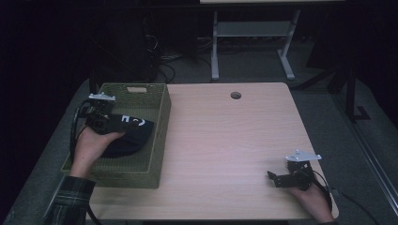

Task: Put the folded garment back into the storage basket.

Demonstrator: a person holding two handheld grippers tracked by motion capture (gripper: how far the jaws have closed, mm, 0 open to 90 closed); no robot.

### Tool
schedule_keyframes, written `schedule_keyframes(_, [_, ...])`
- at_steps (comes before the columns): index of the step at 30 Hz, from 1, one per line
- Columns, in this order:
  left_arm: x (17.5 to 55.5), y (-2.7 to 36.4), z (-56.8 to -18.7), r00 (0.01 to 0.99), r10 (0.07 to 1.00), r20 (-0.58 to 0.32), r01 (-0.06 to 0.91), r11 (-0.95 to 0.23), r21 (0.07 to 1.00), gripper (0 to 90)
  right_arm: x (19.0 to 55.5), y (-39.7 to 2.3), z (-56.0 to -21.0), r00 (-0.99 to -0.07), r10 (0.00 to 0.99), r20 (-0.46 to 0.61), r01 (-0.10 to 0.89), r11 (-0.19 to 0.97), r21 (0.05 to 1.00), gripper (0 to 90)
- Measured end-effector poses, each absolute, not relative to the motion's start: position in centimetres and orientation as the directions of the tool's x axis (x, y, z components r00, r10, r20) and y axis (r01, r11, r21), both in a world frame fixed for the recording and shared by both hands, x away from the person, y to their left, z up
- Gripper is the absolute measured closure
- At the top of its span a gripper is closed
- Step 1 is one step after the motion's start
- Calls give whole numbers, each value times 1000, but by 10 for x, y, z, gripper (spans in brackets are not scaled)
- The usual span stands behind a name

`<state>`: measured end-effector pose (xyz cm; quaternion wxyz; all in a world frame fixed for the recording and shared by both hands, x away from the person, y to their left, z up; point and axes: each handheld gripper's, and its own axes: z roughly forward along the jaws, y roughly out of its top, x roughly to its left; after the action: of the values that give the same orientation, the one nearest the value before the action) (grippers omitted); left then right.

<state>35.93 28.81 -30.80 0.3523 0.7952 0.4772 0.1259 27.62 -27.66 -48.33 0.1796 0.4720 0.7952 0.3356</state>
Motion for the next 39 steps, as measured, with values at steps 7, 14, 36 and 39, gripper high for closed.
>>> schedule_keyframes(7, [356,253,-312,573,808,-140,640,-334,692,152,276,-277,-483,-490,871,32,630,329,703,29])
schedule_keyframes(14, [351,221,-318,613,777,-143,614,-354,706,134,276,-277,-483,-490,871,31,630,329,703,29])
schedule_keyframes(36, [339,133,-358,696,708,-123,550,-415,725,134,276,-277,-483,-489,872,31,631,329,702,29])
schedule_keyframes(39, [337,124,-366,702,703,-109,537,-423,729,134,276,-277,-483,-490,871,32,631,330,702,29])
